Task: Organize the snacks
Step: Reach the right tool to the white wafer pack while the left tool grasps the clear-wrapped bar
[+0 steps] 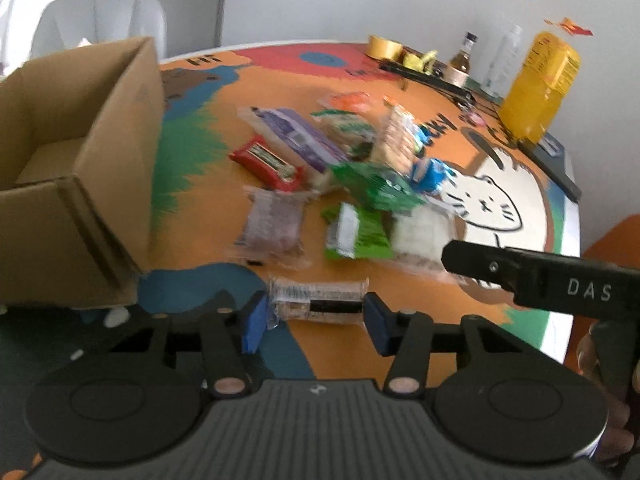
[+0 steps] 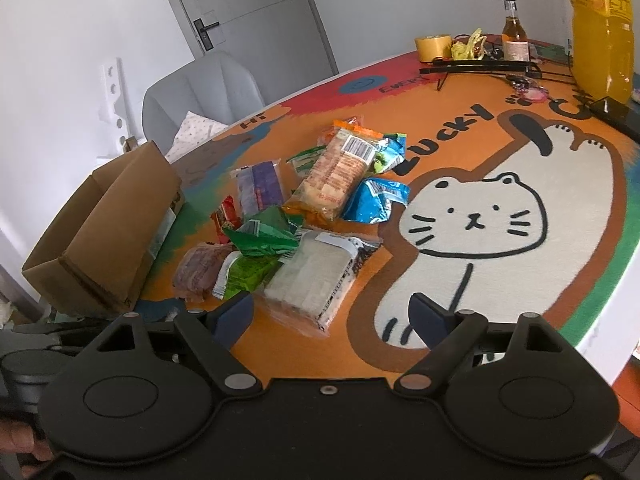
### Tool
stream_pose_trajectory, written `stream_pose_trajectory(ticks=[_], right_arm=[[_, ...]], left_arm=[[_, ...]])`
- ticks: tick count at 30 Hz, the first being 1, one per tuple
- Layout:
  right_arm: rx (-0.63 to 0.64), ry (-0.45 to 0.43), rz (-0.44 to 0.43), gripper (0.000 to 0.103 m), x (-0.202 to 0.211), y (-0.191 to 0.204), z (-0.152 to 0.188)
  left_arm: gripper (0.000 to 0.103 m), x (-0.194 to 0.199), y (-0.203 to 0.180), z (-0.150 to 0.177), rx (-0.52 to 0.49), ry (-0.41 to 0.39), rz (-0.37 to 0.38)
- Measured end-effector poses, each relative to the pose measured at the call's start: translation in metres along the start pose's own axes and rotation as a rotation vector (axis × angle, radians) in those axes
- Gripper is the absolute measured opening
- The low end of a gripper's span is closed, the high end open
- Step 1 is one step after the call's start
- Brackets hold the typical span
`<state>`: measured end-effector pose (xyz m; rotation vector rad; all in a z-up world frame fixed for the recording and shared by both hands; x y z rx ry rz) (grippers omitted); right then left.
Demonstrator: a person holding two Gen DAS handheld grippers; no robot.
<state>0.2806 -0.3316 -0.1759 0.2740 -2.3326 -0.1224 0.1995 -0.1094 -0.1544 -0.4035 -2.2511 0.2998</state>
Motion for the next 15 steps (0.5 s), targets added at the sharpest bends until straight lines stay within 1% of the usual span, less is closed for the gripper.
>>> stream_pose_trajectory(ticks=[11,15], right_arm=[[-0.002,-0.009,0.012,0.086,-0.017,0.017,-0.012],[0.004,-0.003,0.025,0.086,-0.026,0.025,-0.016]], left_arm=[[0.051,0.014,0.009,-0.013,-0.014,-0.037,-0.006],[0.051,0.016,0.014,-0.016,-0.004,-0.043,-0.009]])
Point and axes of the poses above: each gripper's, at about its wrist camera, not at the fingertips, and x roughly against the way its jaws point, y to its left, z to its underside, the point moved 4 cm from there along -x, roughly the way its jaws point, and after that the axes turned 13 degrees about z, right-handed, at the moved point
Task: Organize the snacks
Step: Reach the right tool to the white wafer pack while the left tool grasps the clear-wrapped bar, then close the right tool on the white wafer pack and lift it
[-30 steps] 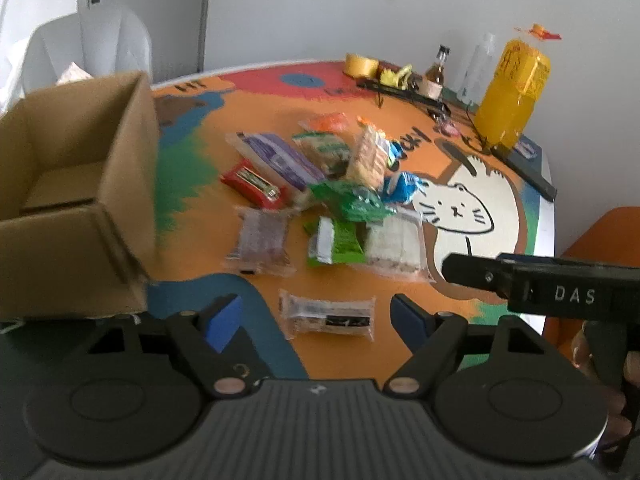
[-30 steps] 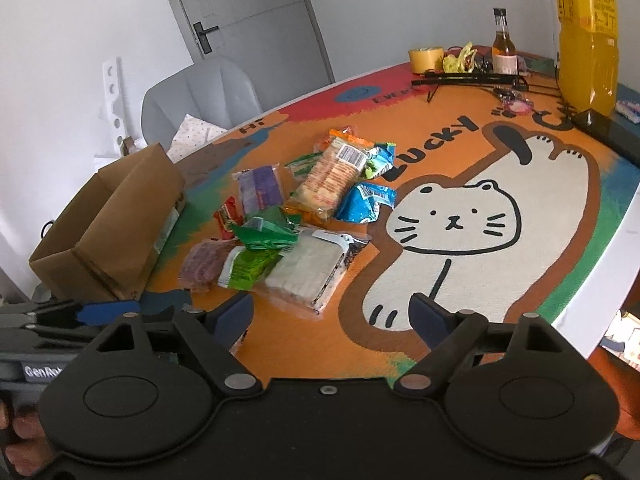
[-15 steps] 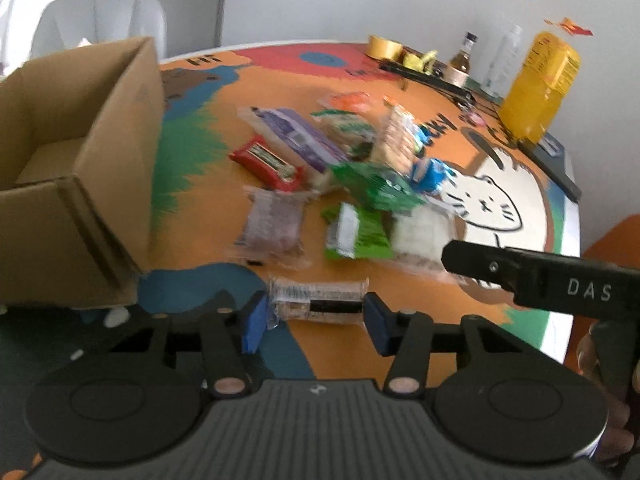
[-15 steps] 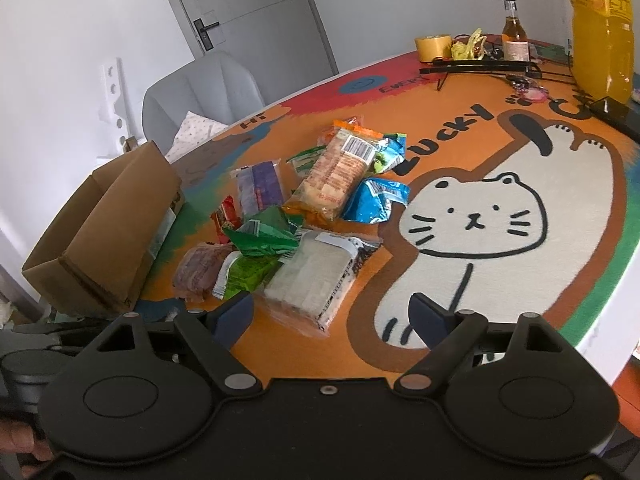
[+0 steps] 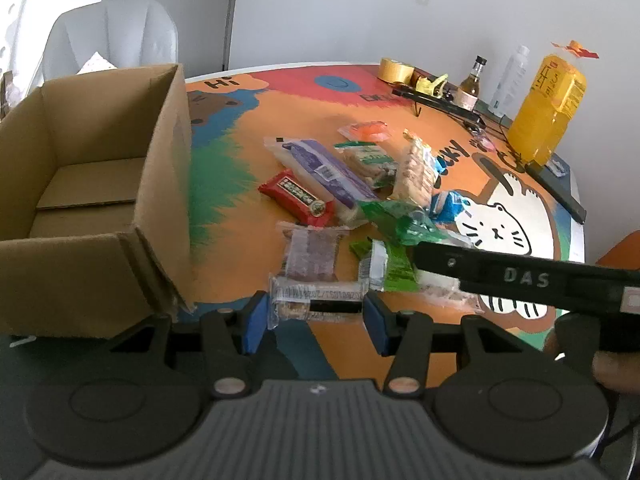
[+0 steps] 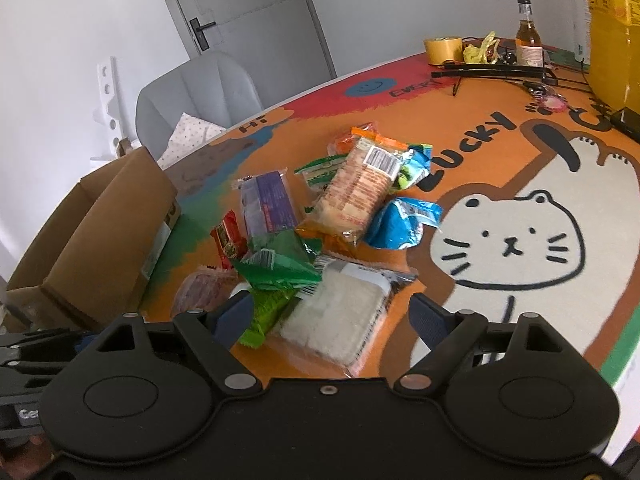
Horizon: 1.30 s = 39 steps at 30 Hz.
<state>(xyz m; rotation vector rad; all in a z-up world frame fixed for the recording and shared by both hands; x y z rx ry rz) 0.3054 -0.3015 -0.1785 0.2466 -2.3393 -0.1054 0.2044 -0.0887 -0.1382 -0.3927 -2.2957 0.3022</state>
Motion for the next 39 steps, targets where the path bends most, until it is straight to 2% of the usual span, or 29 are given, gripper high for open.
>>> stream_pose_trajectory(ticks=[10,13,17,22,28,29,30,31,39], right_arm=[[0.022,0.024,0.039,0.086,-0.014,0.007,-0.001],[0.039,0.026,0.094,0.081,-0.013,0.001,0.001],[0.041,0.023,0.117,0.077,-0.008,-0.010,0.005],[0.043,0.014,0.140,0.063,-0.004,-0.017,0.008],[0.086,0.012,0.157,0.066,-0.008,-0.009,0.007],[0.105,0.006,0.160,0.063,-0.009,-0.006,0.008],[0.128,-0.004,0.170,0.051,-0.009,-0.003,0.009],[0.149,-0.014,0.189,0.048,-0.008,-0.002,0.009],[0.081,-0.036,0.145,0.046,0.009,-0.010,0.004]], left_arm=[[0.051,-0.006,0.008,-0.006,0.021,0.001,0.004],[0.051,-0.007,0.007,-0.007,0.019,-0.002,0.012],[0.051,-0.013,0.006,-0.006,0.015,0.010,0.025],[0.051,-0.017,0.002,-0.007,0.006,0.011,0.045],[0.051,-0.014,0.002,-0.007,0.009,0.003,0.045],[0.051,-0.013,0.002,-0.008,0.008,0.000,0.045],[0.051,-0.011,0.002,-0.008,0.008,-0.004,0.044],[0.051,-0.009,0.002,-0.009,0.006,-0.008,0.043],[0.051,0.009,-0.005,-0.019,-0.012,-0.053,0.055]])
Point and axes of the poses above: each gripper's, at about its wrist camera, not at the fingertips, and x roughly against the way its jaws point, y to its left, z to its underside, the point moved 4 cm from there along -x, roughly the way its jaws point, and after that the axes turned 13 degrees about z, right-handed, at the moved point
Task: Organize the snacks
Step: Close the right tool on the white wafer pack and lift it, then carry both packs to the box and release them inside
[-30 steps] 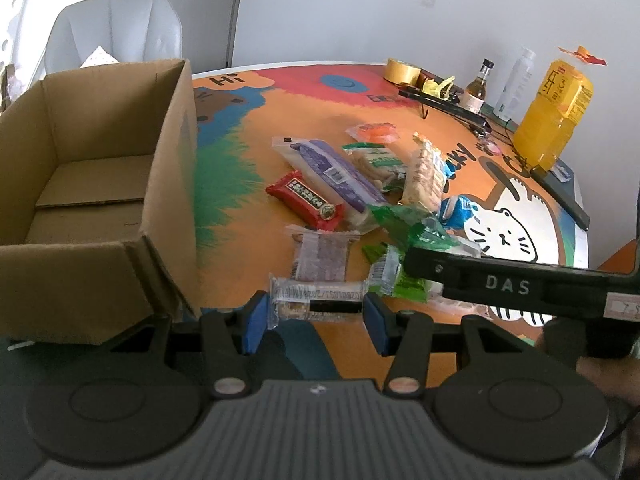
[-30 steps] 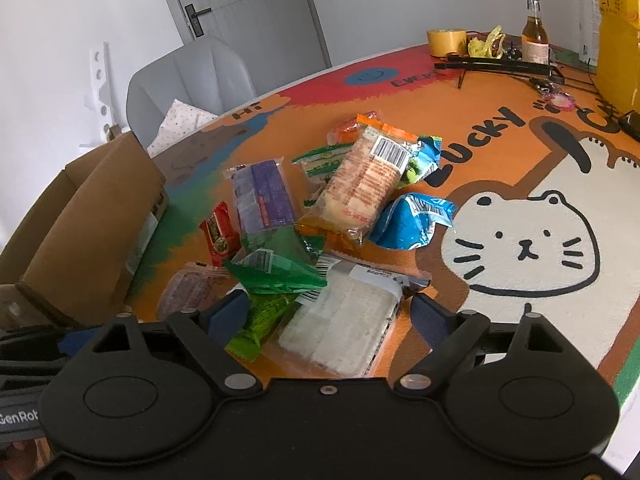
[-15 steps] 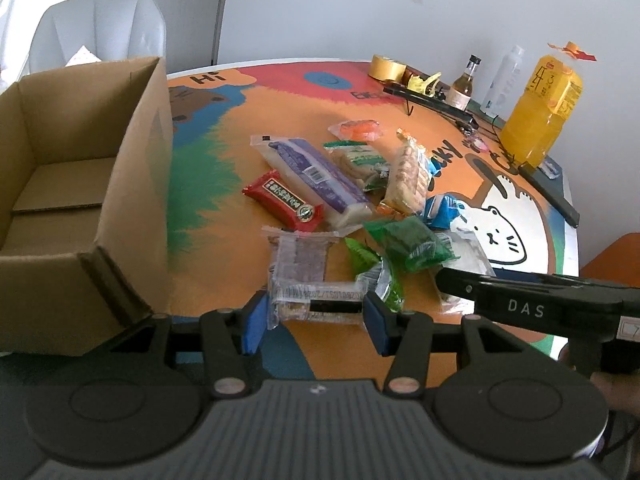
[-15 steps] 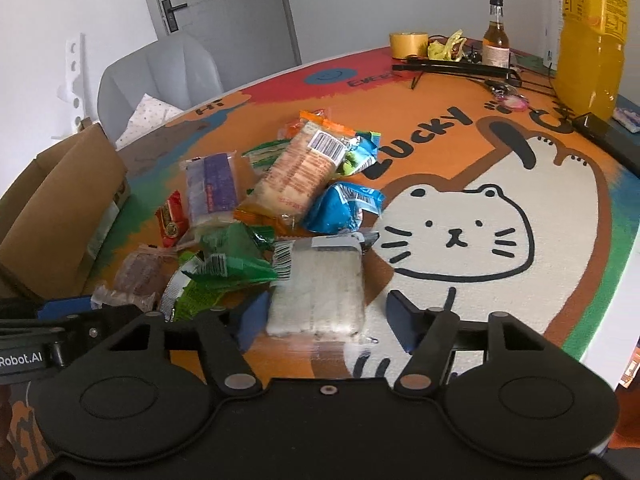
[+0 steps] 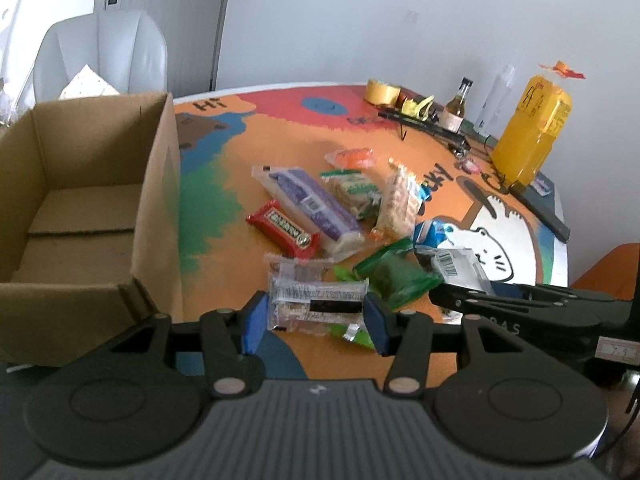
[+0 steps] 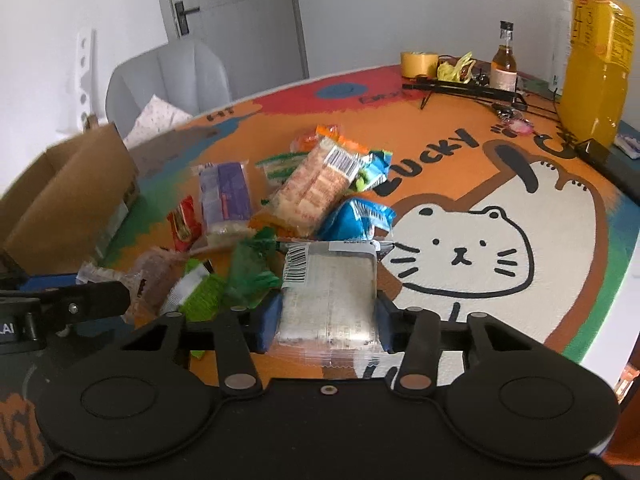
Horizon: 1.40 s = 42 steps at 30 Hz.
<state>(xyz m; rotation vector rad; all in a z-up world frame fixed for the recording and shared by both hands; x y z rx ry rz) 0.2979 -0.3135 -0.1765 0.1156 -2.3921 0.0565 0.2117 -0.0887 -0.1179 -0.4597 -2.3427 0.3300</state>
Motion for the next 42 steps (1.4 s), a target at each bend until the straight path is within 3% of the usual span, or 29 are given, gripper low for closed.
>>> stream_pose_trajectory(ticks=[17,42], right_arm=[[-0.038,-0.132,-0.040,0.045,0.045,0.011,-0.029],[0.077,-0.190,-0.227,0.045,0.060,0.122,-0.058]], left_arm=[[0.051,0.051,0.004,-0.020,-0.019,-0.120,-0.012],[0.051,0.125,0.093,-0.036,0.085,-0.240,-0.170]])
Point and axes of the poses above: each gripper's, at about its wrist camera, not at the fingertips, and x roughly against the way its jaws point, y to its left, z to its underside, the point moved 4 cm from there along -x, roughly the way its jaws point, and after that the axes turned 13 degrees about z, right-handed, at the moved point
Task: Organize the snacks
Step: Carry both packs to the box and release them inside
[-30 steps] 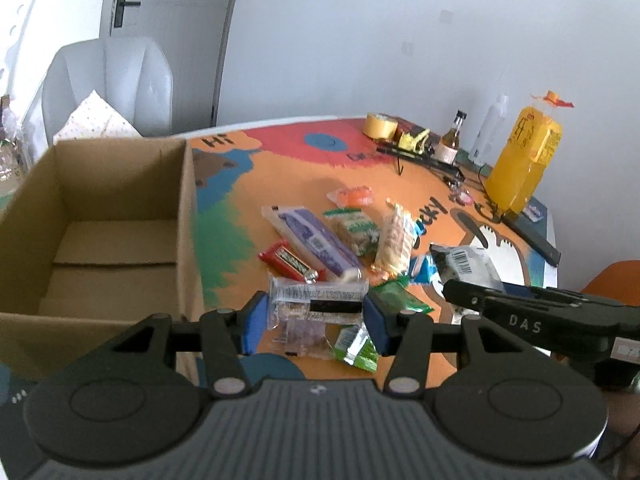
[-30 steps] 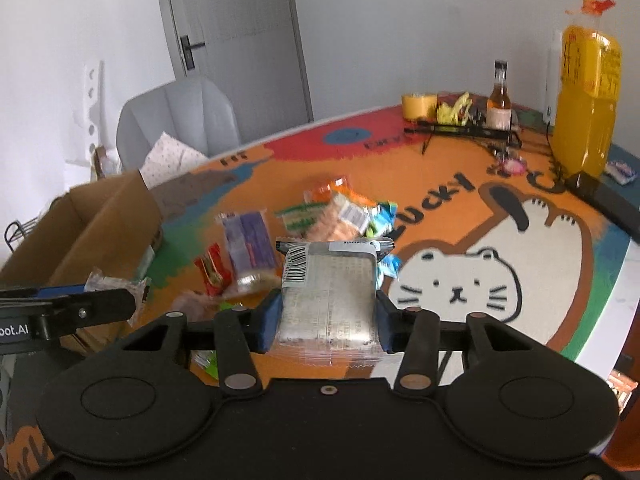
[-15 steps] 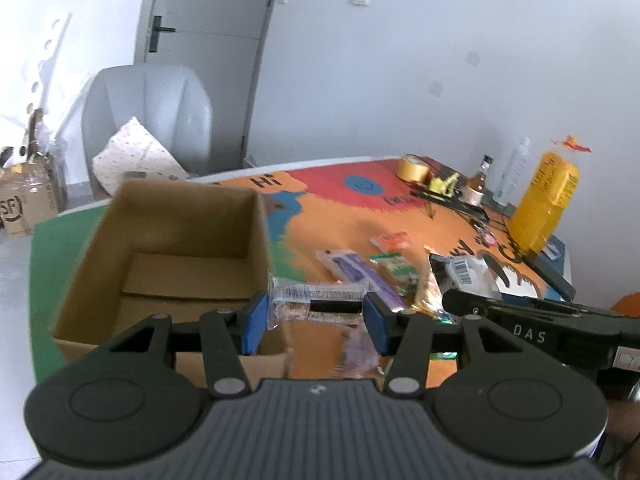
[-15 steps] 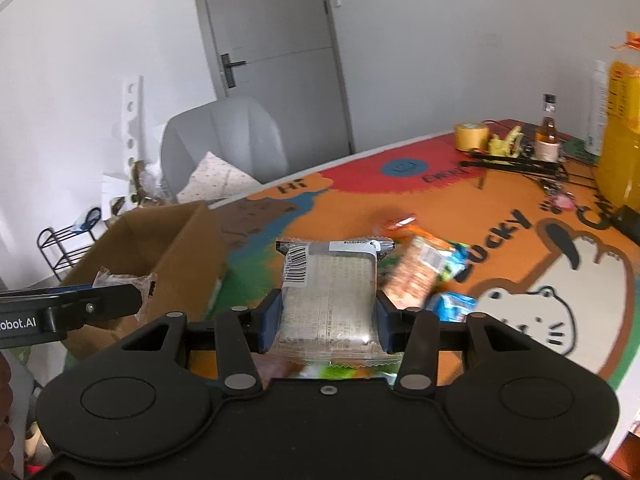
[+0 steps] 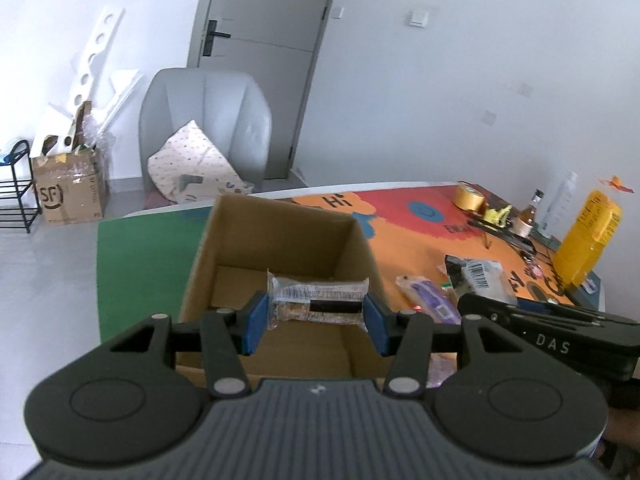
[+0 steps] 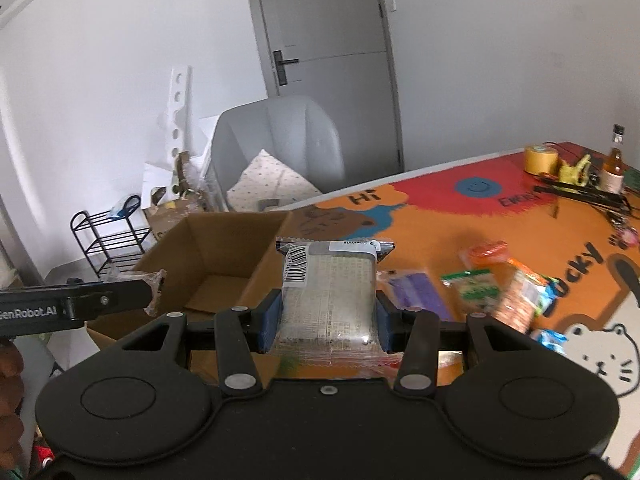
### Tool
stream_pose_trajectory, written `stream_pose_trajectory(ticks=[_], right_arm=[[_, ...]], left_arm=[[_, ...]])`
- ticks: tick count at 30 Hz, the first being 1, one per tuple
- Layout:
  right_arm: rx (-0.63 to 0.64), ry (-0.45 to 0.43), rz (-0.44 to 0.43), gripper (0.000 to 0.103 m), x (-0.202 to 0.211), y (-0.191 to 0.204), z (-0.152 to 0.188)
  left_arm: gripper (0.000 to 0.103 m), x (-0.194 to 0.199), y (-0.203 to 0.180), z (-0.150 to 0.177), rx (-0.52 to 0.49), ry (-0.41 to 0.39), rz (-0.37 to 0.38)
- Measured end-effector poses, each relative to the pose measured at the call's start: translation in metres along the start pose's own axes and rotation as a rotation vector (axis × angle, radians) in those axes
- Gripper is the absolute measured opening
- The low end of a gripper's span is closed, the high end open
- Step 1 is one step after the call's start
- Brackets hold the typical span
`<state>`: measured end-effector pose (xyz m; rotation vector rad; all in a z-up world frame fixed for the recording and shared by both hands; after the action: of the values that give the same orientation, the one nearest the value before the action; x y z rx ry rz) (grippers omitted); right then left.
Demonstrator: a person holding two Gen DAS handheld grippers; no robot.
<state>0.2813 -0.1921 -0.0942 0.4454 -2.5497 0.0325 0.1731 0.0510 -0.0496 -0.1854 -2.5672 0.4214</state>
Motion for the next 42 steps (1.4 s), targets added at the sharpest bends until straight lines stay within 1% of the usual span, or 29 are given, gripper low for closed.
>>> stream_pose_trajectory(ticks=[4,6,11,14,18,20,22,23,24,27,31,33,35,42], right_arm=[[0.019,-0.003,-0.015,0.045,-0.005,0.016,-0.005],[0.025,-0.004,-0.022,0.045,-0.007,0.023,-0.007],[0.042,-0.009,-0.040,0.045,-0.010,0.038,-0.013],[0.055,-0.007,-0.060,0.045,-0.014,0.047,-0.015],[0.072,-0.003,-0.095,0.045,-0.018,0.063,-0.017],[0.070,-0.002,-0.117,0.045,-0.019,0.070,-0.018],[0.064,0.005,-0.142,0.046,-0.019,0.076,-0.018],[0.066,0.013,-0.159,0.048,-0.019,0.079,-0.018],[0.069,0.016,-0.168,0.055,-0.019,0.081,-0.018],[0.074,0.004,-0.149,0.063,-0.015,0.081,-0.019],[0.052,0.016,-0.125,0.068,-0.013,0.071,-0.017],[0.045,0.020,-0.107,0.073,-0.012,0.063,-0.014],[0.036,0.021,-0.092,0.076,-0.011,0.055,-0.011],[-0.012,0.038,-0.041,0.081,-0.007,0.022,-0.003]], left_arm=[[0.052,-0.004,0.010,-0.004,0.010,0.002,-0.007],[0.055,-0.005,0.013,-0.006,0.016,-0.002,-0.015],[0.064,-0.004,0.023,-0.009,0.033,-0.012,-0.035],[0.068,0.002,0.029,-0.008,0.050,-0.020,-0.047],[0.072,0.011,0.038,-0.007,0.067,-0.029,-0.067],[0.076,0.014,0.042,-0.006,0.074,-0.028,-0.075],[0.078,0.017,0.047,-0.005,0.081,-0.030,-0.086],[0.080,0.018,0.048,-0.005,0.083,-0.031,-0.089],[0.081,0.019,0.049,-0.004,0.085,-0.032,-0.093],[0.086,0.019,0.050,-0.003,0.081,-0.030,-0.097],[0.091,0.015,0.046,-0.002,0.077,-0.020,-0.081],[0.093,0.013,0.044,0.000,0.078,-0.014,-0.077],[0.095,0.011,0.040,0.002,0.075,-0.005,-0.071],[0.097,0.002,0.018,0.006,0.042,0.021,-0.028]])
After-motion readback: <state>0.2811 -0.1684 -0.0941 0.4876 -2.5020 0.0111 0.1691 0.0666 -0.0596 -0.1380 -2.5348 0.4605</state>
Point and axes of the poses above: each gripper's, at about its wrist camera, not at the fingertips, and x roughly against the way its jaws point, y to its left, z to its underside, the point moved 4 cm from there along -x, roughly the way its jaws point, and after that the axes turned 13 degrees about z, right-handed, at the moved point
